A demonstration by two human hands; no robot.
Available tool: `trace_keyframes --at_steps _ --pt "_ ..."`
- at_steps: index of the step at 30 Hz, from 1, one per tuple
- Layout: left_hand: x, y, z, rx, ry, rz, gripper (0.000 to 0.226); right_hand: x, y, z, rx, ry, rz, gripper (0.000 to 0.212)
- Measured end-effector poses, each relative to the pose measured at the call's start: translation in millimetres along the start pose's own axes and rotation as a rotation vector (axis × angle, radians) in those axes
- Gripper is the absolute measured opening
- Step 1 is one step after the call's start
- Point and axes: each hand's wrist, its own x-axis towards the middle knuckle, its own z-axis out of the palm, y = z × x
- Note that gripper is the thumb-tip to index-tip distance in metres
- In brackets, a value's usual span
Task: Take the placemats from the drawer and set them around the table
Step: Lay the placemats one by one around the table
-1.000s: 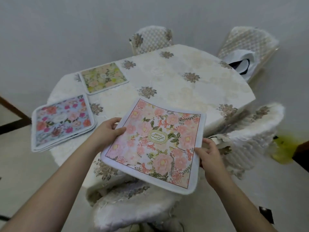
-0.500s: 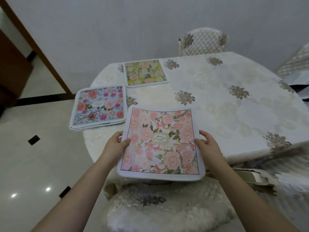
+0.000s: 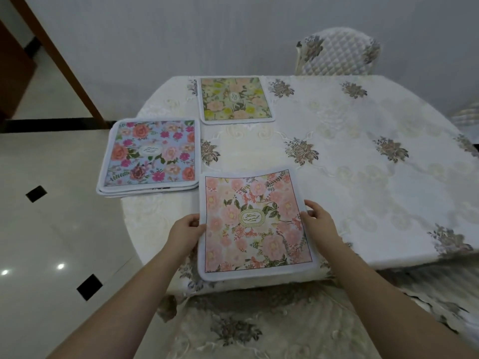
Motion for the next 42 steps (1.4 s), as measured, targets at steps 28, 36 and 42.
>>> trace_keyframes --at_steps 28,36,42 --pt "80.8 25.6 76.3 0.842 0.204 0.643 0.051 84.8 -29.0 89.5 -0.453 -0.123 -0.615 0.049" --pt "135.2 29.7 94.6 1.021 0.086 0.622 0.067 121.1 -27.8 141.8 -0.786 -0.158 -0.735 0.059" --pt "138.7 23.1 94.7 1.037 0.103 0.633 0.067 125.7 -17.5 133.6 -0.817 -0.114 -0.736 0.062"
